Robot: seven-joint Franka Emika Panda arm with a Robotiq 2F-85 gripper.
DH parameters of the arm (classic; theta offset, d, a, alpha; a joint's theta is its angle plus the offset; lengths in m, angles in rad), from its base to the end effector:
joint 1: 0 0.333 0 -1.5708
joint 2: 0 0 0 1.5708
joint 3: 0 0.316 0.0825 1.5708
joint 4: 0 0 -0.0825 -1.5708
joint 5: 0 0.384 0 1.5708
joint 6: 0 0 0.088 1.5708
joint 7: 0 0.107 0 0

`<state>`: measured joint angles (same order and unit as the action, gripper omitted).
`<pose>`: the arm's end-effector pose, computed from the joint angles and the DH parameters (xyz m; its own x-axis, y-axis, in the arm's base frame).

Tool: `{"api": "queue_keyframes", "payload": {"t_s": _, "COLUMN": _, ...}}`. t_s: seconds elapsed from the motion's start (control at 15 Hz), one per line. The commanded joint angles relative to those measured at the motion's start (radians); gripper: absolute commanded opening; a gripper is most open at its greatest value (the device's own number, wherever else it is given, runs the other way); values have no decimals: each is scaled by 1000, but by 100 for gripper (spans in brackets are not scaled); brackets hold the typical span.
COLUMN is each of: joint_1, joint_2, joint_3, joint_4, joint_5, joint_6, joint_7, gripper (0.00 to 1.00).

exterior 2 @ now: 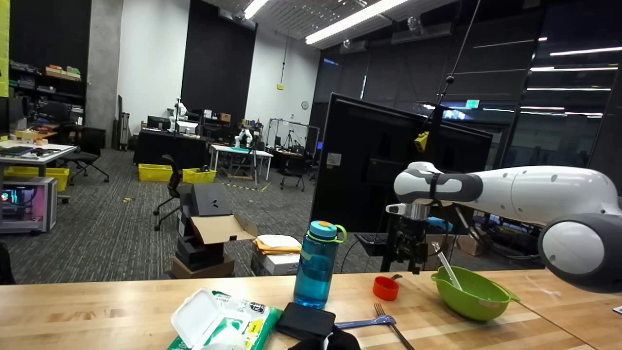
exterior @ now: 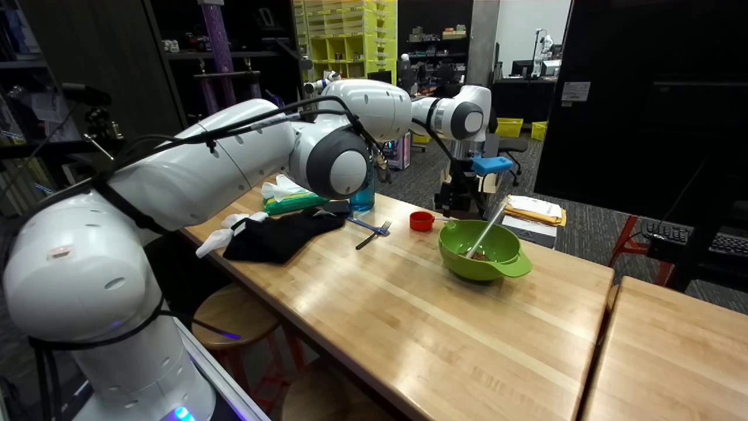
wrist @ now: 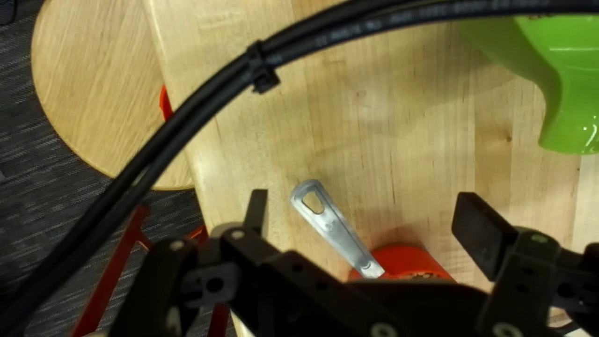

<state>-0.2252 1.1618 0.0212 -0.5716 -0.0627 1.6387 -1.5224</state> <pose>0.7728 -0.1758 0.2875 0.2518 0.9666 -0.0469 0.9625 -0.2552 -0.0923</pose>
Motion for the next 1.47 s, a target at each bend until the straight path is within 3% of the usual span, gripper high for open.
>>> {"api": "queue_keyframes", "payload": {"t_s": 0.0, "joint_1": 2, "joint_2": 26, "joint_3": 4, "joint_4": 43, "joint_5": 6, "joint_6": -5, "joint_7": 4, "gripper": 100}}
{"api": "queue_keyframes", "payload": {"t_s": 1.4, "joint_1": 1, "joint_2": 30, "joint_3": 1, "joint_4": 10, "joint_5": 0, "joint_6": 0, "joint_7": 1, "gripper": 100}}
